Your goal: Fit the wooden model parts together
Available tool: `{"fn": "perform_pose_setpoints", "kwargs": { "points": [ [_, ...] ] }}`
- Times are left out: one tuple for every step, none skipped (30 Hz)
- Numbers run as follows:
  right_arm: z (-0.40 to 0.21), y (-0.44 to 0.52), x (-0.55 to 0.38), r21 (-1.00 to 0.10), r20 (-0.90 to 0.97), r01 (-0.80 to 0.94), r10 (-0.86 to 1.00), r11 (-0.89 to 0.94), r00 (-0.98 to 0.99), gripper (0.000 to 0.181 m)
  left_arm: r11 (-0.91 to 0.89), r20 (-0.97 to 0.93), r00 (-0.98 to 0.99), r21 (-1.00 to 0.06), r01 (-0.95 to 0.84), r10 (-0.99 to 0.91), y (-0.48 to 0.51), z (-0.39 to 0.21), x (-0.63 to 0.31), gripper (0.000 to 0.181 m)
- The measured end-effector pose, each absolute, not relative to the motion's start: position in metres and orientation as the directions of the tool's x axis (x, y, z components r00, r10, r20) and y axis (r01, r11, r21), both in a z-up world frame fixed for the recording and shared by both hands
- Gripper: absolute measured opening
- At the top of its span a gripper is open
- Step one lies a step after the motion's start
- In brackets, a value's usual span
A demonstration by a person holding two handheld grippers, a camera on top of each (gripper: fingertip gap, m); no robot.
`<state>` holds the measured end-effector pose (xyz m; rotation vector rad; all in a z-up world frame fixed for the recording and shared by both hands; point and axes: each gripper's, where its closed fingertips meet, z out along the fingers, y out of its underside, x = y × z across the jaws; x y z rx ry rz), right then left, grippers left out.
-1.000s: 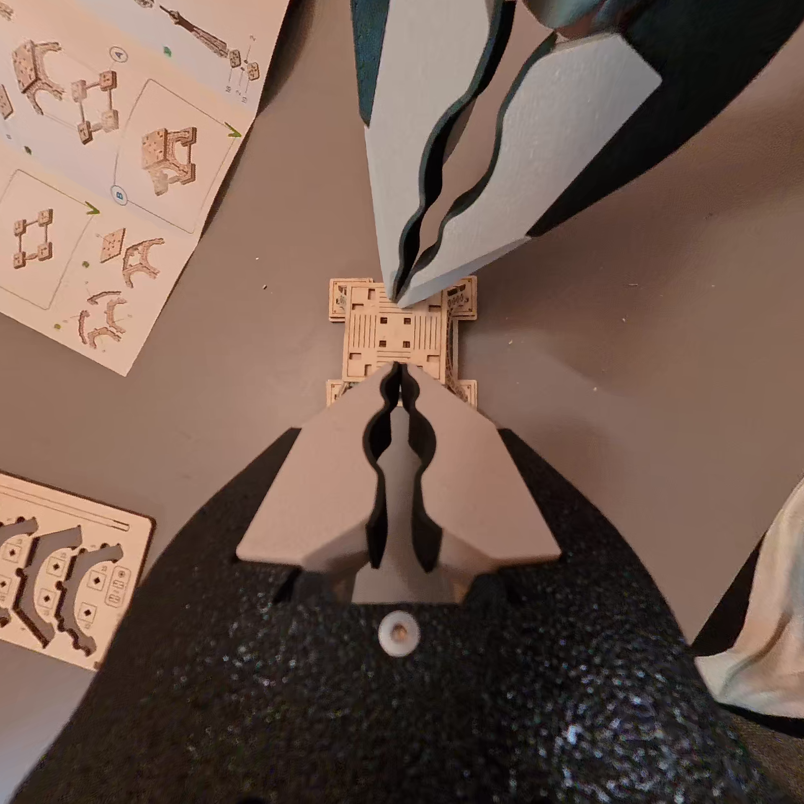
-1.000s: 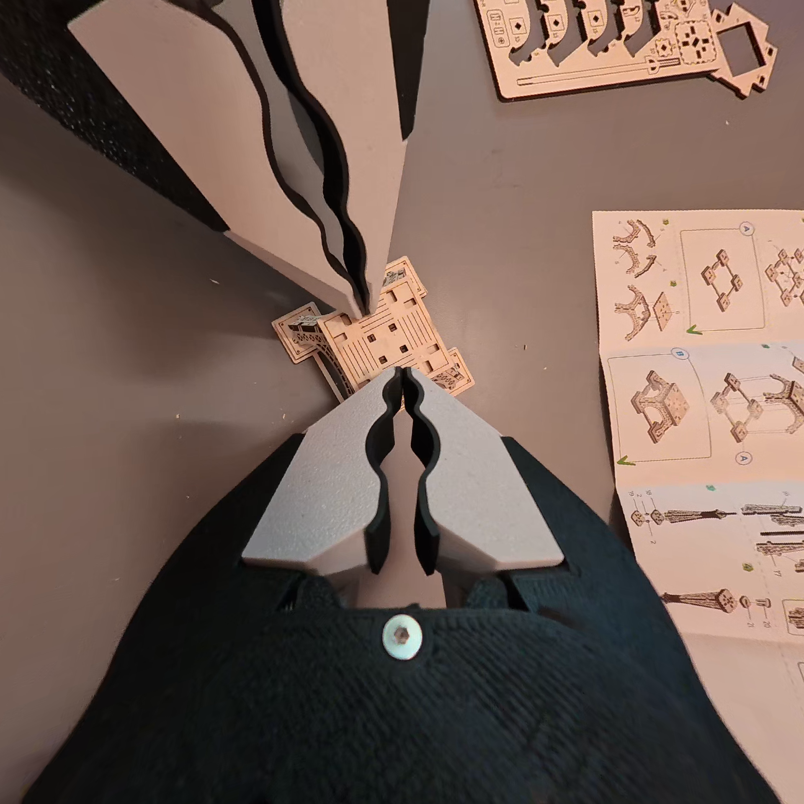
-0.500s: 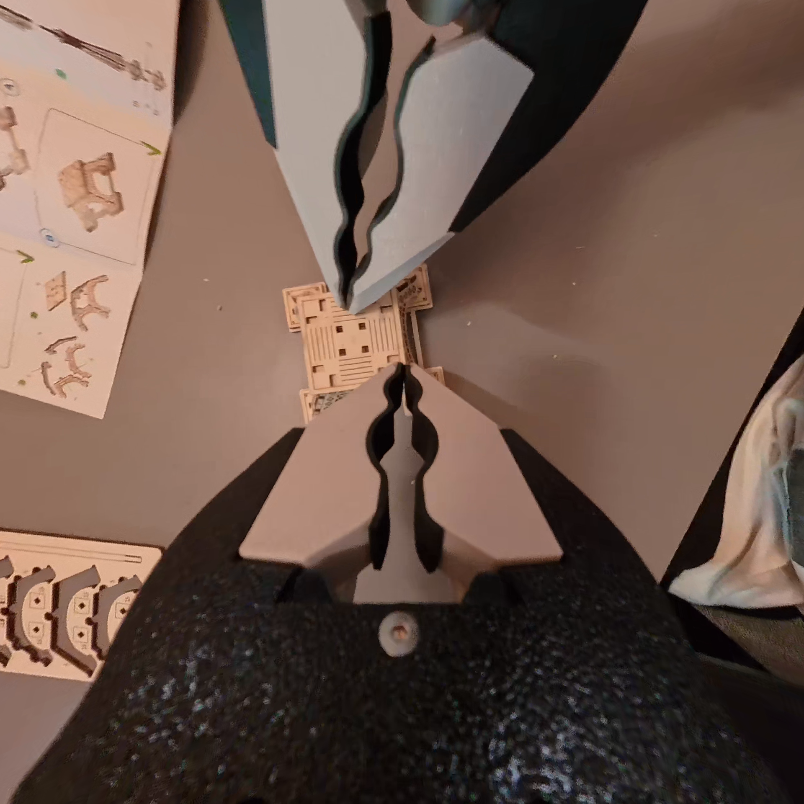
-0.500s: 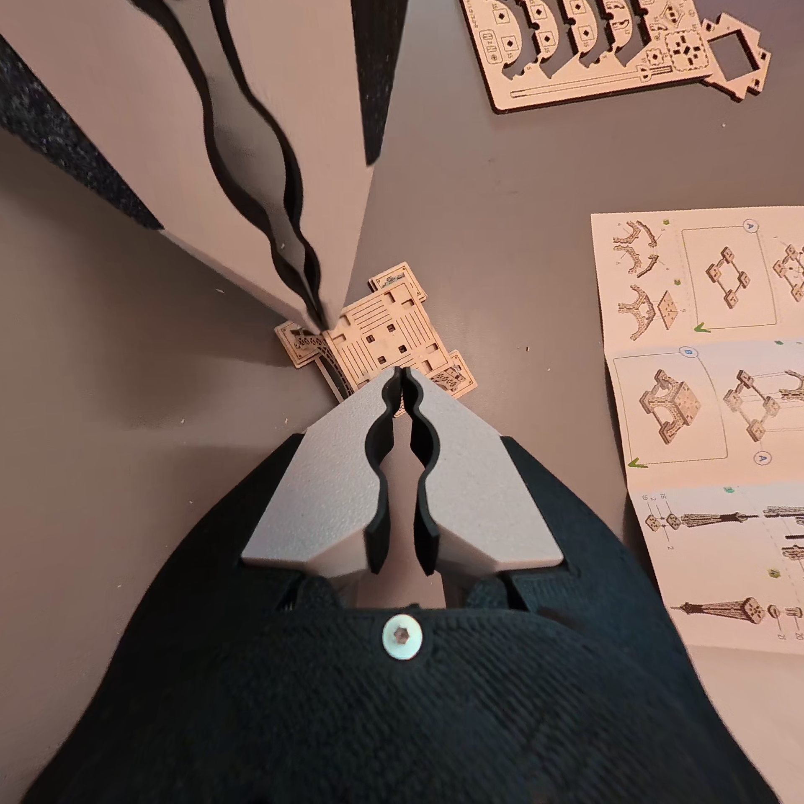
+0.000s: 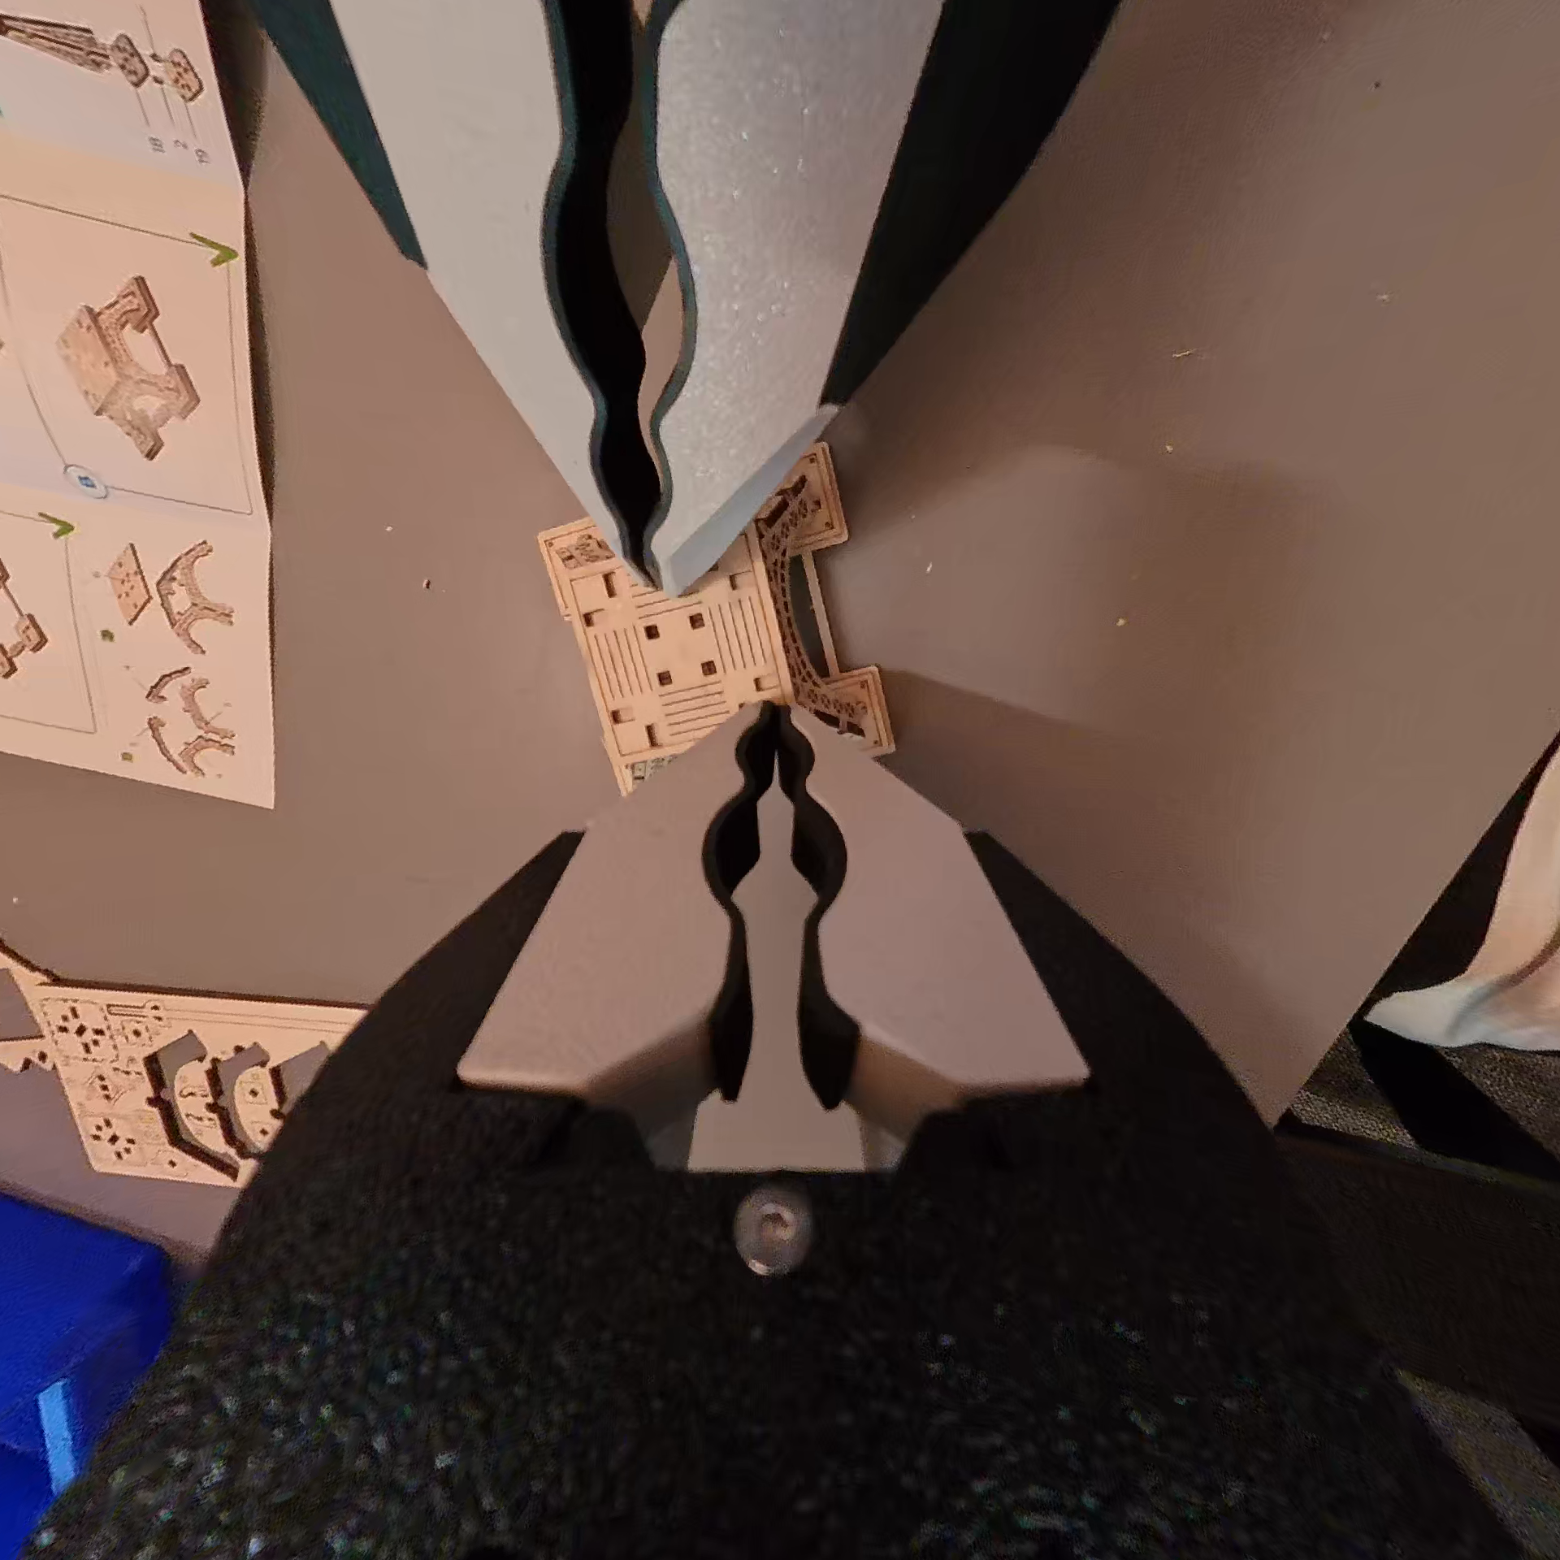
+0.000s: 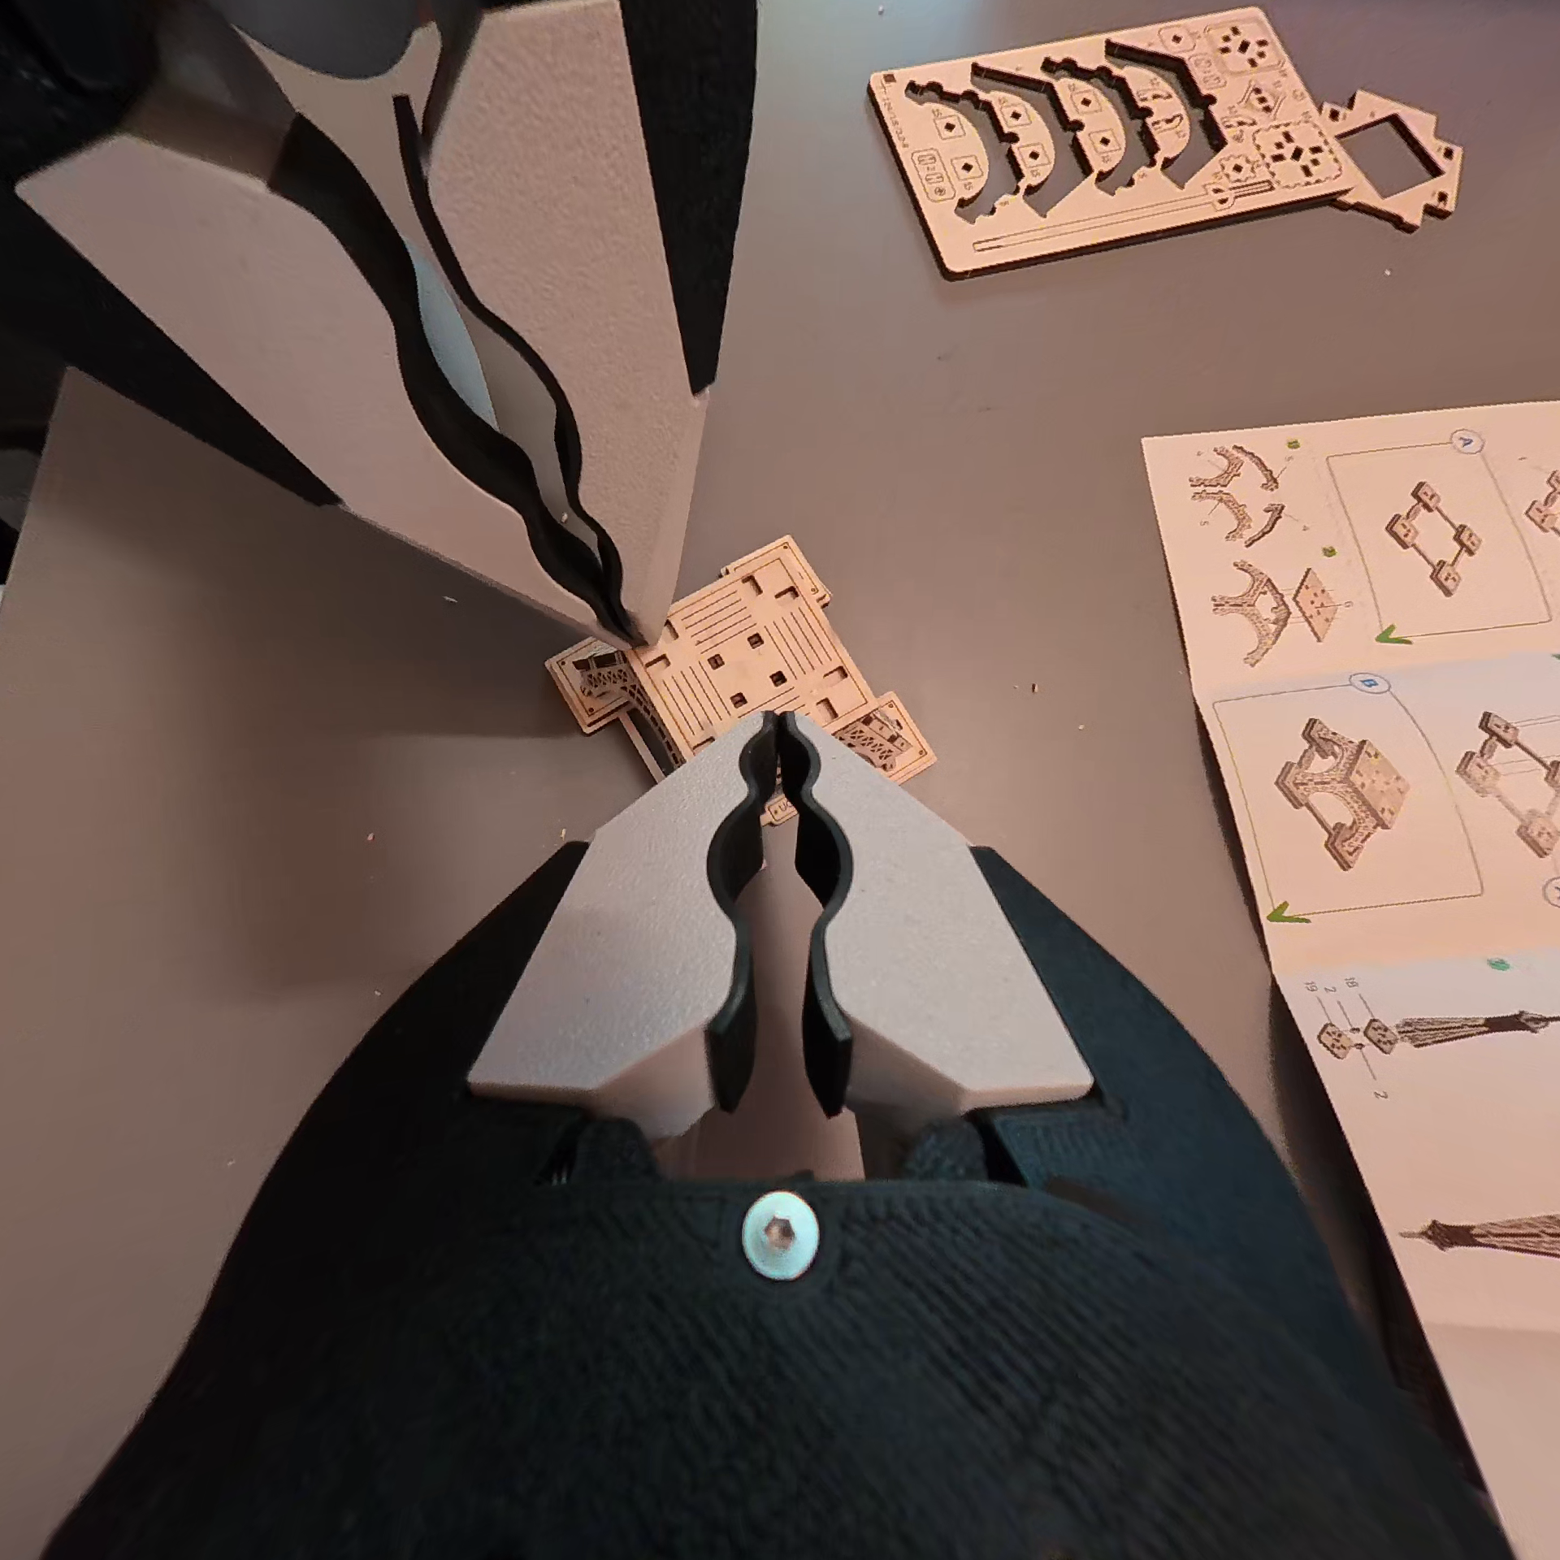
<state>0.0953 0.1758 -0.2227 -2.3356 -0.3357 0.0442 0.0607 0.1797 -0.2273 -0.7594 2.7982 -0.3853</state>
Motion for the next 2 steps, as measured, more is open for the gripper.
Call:
{"fn": "perform_pose_setpoints", "kwargs": {
  "points": [
    [-0.2227,0.1757,0.0953,-0.709,0.065,0.222,0.251,-0.670,0.966,0.000,0.831,-0.137,-0.841,-0.302,-0.468,-0.523,0.1797,-0.2274,0.0607,0.000],
    [-0.2226,0.1758,0.0953,-0.715,0.062,0.217,0.248,-0.665,0.967,0.000,0.832,-0.143,-0.840,-0.298,-0.467,-0.523,0.1797,-0.2275,0.0607,0.000]
  ]
}}
